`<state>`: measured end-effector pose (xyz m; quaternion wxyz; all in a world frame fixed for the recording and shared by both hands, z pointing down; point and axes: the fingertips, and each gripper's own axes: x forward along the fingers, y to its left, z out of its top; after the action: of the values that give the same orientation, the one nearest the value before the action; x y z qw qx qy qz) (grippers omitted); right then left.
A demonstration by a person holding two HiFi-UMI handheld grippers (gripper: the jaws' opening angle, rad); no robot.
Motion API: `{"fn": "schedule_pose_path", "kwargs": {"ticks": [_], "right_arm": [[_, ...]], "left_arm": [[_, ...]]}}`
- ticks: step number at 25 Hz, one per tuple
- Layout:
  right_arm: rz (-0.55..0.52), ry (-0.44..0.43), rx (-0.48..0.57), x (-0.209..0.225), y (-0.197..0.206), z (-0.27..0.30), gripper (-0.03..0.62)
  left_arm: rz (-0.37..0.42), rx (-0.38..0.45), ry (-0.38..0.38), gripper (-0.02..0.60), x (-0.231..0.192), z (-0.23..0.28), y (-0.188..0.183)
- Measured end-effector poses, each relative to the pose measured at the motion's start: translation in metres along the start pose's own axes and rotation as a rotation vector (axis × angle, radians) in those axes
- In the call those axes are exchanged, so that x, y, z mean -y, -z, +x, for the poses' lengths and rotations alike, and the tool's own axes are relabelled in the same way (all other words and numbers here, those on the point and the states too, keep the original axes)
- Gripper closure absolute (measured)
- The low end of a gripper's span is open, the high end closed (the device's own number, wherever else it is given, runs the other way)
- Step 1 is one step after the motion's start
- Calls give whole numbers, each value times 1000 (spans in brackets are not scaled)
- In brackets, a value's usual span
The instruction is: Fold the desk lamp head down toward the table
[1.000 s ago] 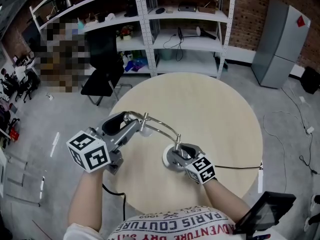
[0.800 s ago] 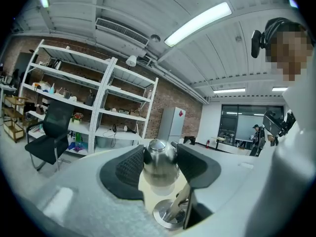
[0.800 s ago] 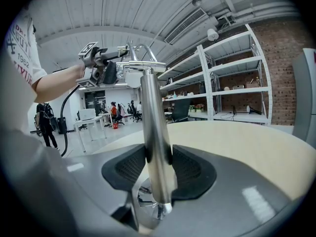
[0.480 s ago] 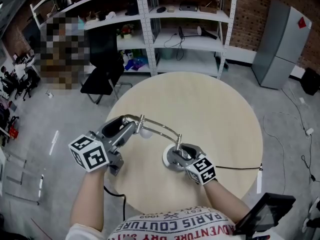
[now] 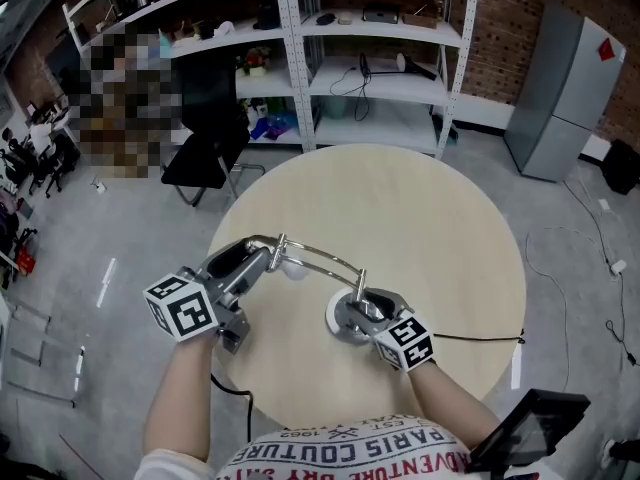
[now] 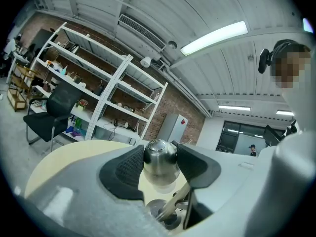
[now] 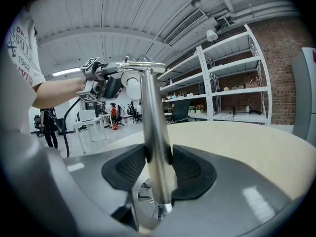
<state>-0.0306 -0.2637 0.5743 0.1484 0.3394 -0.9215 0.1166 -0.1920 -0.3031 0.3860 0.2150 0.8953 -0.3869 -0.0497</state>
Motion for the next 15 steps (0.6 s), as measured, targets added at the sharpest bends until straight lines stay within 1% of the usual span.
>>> {"fn": "schedule_pose_path", "kwargs": {"ticks": [8, 15], "right_arm": [[1, 2, 0, 2, 1, -1, 424], [2, 4, 3, 3, 0, -1, 424]], "left_arm": [[-54, 13, 6, 364, -9, 0, 11], [-125, 26, 20, 364, -18, 0, 21]]}}
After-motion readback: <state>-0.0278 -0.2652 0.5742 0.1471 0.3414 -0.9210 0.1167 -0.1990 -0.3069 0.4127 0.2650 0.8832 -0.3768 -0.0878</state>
